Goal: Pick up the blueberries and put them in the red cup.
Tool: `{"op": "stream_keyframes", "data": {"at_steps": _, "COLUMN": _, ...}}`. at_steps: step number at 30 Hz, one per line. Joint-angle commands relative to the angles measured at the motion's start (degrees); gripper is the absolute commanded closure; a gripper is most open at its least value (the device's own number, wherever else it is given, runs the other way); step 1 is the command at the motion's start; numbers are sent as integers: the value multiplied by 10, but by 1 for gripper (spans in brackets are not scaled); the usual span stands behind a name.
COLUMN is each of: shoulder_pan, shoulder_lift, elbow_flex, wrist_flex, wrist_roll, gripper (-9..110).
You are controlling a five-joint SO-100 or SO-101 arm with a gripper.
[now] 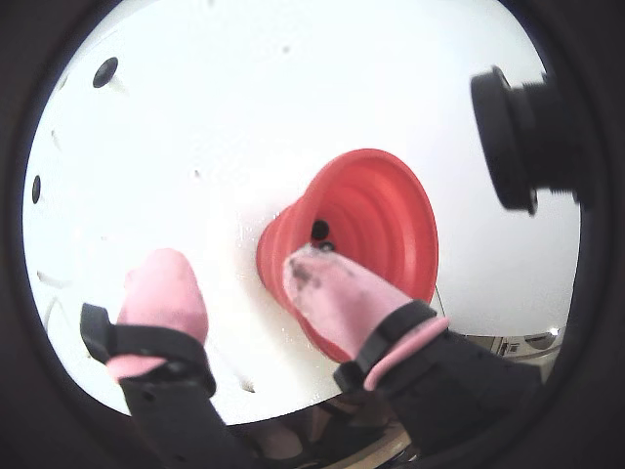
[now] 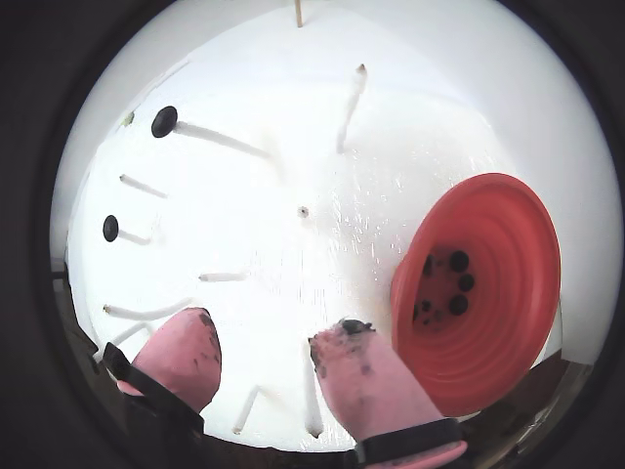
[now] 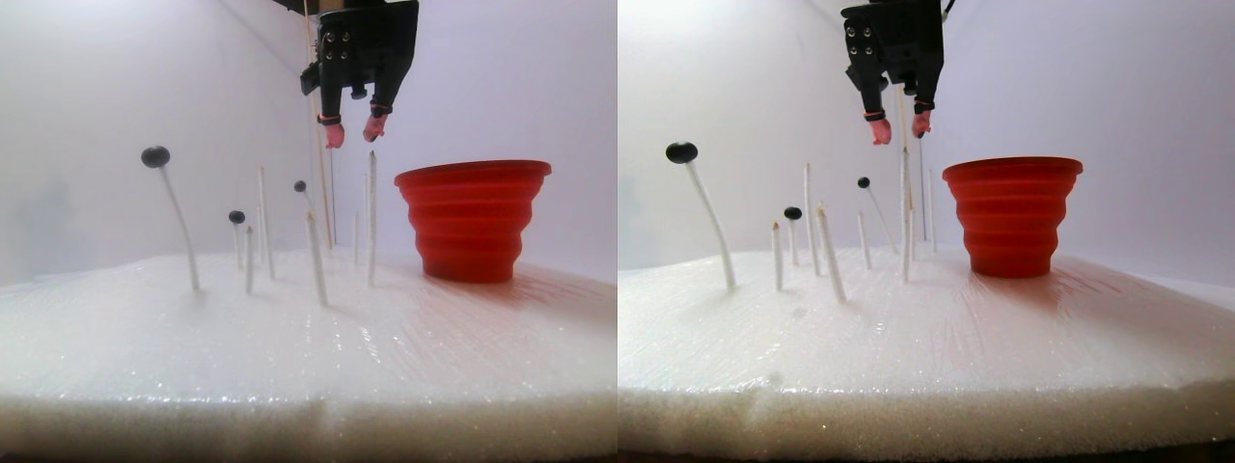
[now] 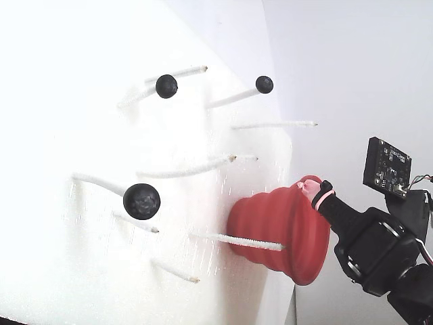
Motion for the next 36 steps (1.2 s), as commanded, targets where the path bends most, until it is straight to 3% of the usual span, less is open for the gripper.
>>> {"op": "stream_keyframes", "data": {"at_steps": 1, "shoulder_pan": -22, "shoulder_lift": 84, "elbow_flex": -16, "wrist_flex": 2, "wrist_roll": 6, "gripper": 84}}
{"op": "stream_keyframes", "data": {"at_steps": 36, "shoulder_pan": -91, "shoulder_lift": -54, "elbow_flex": -62, "wrist_flex": -127, "wrist_roll": -35, "gripper": 84}}
